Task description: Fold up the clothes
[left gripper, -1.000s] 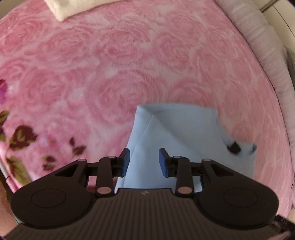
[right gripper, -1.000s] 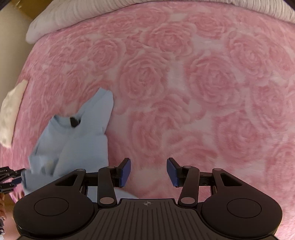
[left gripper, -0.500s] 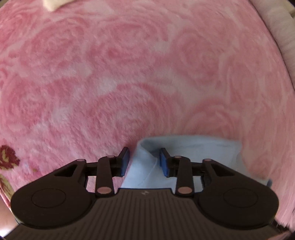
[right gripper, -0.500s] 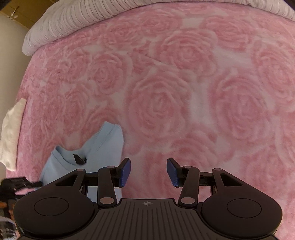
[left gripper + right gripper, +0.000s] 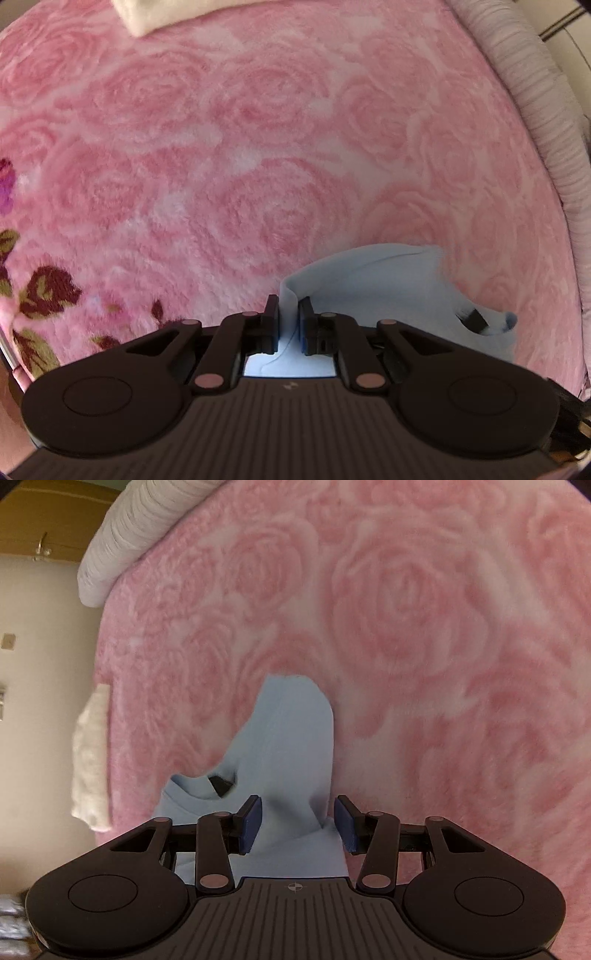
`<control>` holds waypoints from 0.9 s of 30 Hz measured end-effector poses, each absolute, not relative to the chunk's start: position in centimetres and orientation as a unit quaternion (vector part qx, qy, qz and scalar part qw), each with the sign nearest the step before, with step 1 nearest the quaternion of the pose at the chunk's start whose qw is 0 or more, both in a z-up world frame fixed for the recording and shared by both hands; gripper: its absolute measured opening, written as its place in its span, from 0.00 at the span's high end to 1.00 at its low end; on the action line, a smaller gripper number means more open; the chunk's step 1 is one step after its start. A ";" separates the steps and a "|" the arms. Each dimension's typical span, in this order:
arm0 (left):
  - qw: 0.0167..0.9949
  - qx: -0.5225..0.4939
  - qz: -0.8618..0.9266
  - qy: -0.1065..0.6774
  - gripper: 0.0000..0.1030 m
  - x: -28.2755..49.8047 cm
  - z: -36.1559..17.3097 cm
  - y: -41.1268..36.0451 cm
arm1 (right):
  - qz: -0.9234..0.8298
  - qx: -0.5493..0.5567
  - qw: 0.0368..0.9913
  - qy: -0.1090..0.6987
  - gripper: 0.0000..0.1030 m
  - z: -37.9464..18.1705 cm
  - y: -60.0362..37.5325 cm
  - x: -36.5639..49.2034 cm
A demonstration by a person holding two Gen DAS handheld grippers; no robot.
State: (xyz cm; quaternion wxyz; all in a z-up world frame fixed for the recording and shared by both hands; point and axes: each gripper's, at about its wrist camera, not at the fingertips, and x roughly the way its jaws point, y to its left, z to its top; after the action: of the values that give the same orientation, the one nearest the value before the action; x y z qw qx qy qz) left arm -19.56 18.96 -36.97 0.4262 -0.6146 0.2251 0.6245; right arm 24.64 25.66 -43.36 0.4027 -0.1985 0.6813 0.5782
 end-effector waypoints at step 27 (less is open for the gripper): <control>0.847 -0.338 0.409 0.012 0.94 -2.0 -4.1 15.0 | 0.711 0.064 0.687 0.135 0.98 -2.4 0.4 39.1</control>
State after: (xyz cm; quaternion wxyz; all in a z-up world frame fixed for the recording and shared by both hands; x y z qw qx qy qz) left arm -1.98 15.00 -4.06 0.8473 -0.3382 0.0120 0.4094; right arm 39.07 0.37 -2.42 0.6867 0.0640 0.1352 0.7114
